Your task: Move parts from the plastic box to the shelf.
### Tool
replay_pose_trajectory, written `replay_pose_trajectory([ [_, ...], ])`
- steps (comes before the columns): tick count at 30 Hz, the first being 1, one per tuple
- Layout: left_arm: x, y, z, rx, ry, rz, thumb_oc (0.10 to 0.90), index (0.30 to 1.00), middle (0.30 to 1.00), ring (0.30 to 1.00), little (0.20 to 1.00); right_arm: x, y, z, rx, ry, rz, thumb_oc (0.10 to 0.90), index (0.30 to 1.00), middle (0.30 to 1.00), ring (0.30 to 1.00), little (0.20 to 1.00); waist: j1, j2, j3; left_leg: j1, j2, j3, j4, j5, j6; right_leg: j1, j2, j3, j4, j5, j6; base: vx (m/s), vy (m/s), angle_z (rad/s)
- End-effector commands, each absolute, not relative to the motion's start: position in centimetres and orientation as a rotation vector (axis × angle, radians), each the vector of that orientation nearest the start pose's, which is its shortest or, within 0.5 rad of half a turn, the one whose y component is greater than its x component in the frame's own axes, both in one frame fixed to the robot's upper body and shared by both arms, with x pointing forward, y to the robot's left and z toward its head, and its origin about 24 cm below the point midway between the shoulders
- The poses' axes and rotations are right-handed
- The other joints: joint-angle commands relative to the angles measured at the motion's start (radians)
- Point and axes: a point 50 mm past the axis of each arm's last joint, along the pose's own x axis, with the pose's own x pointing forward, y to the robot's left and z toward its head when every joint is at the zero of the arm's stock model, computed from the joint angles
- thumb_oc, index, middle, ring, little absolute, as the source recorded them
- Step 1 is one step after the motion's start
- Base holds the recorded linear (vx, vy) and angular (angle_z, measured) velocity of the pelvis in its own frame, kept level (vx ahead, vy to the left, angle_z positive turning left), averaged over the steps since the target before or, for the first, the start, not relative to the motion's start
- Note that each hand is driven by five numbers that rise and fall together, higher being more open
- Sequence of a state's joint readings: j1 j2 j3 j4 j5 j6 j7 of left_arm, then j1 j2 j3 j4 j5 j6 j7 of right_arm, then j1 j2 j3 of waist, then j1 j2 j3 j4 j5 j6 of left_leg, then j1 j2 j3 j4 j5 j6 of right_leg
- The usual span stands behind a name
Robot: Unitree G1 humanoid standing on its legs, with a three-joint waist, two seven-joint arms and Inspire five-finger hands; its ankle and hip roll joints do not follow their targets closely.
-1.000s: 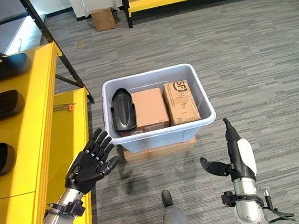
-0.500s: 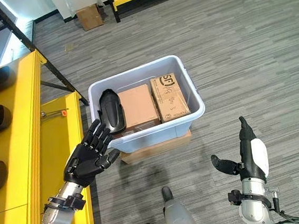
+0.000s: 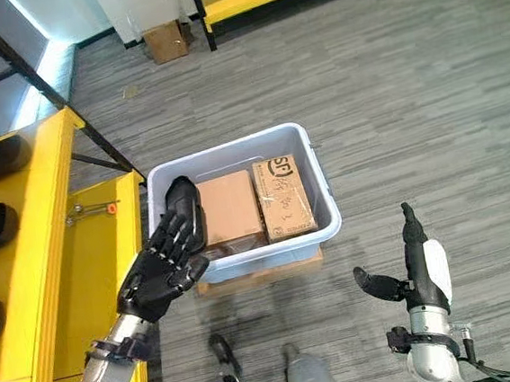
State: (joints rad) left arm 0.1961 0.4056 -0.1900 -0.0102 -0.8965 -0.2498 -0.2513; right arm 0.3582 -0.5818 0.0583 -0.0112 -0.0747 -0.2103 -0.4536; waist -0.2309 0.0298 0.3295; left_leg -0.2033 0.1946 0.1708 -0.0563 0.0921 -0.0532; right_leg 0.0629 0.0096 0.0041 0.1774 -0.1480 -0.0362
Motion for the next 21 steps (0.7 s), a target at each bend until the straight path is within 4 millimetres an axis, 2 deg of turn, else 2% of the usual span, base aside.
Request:
replay_pose_trajectory([
  [1,21.64,20.68,7.75,-0.46,-0.325,-0.287,0.9,1.0,1.0,1.0,1.0,18.26,-25.96,6.56,-0.649,-0.191,-0.251,0.9,1.0,1.0,1.0,1.0,-0.011,0.003,-0.065,0.082,-0.031,0.092,0.061,0.016,0.008,0.036,-0.07,-0.049,-0.069,0.012,0.106,0.25,0.18,-1.16],
  [3,21.65,20.82,7.62,-0.455,-0.329,-0.299,0.9,1.0,1.0,1.0,1.0,18.39,-25.97,6.57,-0.643,-0.187,-0.27,0.9,1.0,1.0,1.0,1.0,-0.011,0.005,-0.083,0.12,-0.057,0.116,0.053,-0.018,0.023,0.025,-0.077,-0.081,-0.072,0.019,0.111,0.22,0.142,-0.46],
  [9,21.67,20.54,7.7,-0.451,-0.325,-0.309,0.9,1.0,1.0,1.0,1.0,18.48,-25.72,6.42,-0.647,-0.173,-0.281,0.9,1.0,1.0,1.0,1.0,-0.011,0.002,-0.102,0.163,-0.098,0.119,0.039,-0.059,0.051,0.001,-0.085,-0.095,-0.081,0.038,0.119,0.1,0.033,0.1],
  [16,21.26,20.54,7.53,-0.451,-0.302,-0.301,0.9,1.0,1.0,1.0,1.0,18.24,-25.73,6.44,-0.65,-0.17,-0.283,0.9,1.0,1.0,1.0,1.0,-0.007,0.0,-0.105,0.188,-0.111,0.107,0.026,-0.077,0.062,-0.014,-0.09,-0.1,-0.083,0.046,0.124,0.08,-0.007,0.16],
  [21,20.99,20.82,7.58,-0.451,-0.3,-0.285,0.9,1.0,1.0,1.0,1.0,18.18,-25.33,7.22,-0.675,-0.243,-0.269,0.9,1.0,1.0,1.0,1.0,0.001,0.001,-0.106,0.192,-0.114,0.101,0.019,-0.08,0.066,-0.021,-0.092,-0.106,-0.091,0.054,0.127,0.06,-0.003,-0.06],
])
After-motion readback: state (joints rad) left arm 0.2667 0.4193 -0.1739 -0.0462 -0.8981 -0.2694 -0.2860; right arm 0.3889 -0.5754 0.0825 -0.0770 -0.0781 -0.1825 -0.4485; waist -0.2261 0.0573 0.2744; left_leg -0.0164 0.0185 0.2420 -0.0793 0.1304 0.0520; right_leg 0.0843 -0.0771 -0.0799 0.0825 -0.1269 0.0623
